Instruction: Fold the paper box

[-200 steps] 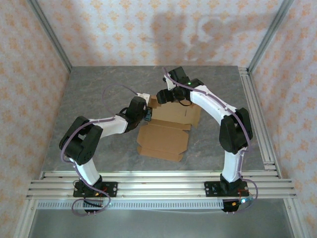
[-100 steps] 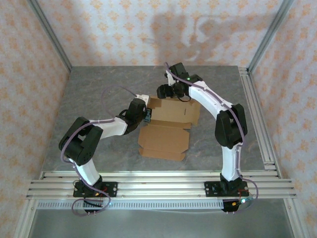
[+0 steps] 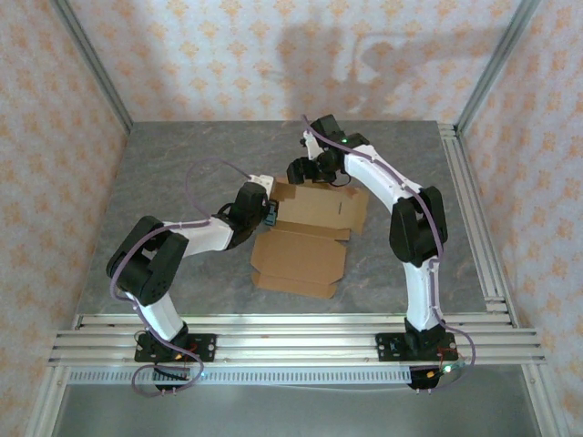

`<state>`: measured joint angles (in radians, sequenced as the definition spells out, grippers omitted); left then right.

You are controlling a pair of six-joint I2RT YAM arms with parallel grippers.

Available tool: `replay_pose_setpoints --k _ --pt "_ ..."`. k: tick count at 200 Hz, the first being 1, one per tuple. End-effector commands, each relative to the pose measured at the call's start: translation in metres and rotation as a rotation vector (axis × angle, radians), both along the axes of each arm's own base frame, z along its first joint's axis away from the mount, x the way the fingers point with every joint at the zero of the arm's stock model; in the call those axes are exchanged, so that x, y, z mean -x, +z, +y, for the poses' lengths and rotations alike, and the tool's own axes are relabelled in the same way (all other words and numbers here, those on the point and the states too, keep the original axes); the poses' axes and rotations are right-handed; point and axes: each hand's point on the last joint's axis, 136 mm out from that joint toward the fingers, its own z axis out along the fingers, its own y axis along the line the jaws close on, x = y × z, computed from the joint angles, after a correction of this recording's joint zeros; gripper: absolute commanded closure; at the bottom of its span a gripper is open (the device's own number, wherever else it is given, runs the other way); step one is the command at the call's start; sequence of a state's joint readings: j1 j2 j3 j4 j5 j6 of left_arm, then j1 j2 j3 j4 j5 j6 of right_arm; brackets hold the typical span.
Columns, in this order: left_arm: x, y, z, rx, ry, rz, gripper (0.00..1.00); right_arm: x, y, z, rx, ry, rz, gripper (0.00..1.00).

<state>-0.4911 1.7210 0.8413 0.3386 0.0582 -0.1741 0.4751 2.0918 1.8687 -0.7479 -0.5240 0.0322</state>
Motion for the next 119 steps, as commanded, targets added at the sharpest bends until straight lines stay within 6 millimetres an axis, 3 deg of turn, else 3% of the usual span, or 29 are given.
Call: replay_pose_setpoints --k 1,86,119 --pt "0.000 0.012 0.003 -0.002 0.017 -0.047 1.00 0.013 -0.005 0.005 -0.014 0.062 0.062 0.30" --pt "0.002 0.013 0.004 -0.005 0.035 -0.065 1.00 0.042 -0.007 0.008 -0.052 0.192 0.105 0.37" --pt "0.003 0.012 0.004 -0.009 0.035 -0.063 1.00 0.043 0.010 0.008 -0.090 0.207 0.002 0.37"
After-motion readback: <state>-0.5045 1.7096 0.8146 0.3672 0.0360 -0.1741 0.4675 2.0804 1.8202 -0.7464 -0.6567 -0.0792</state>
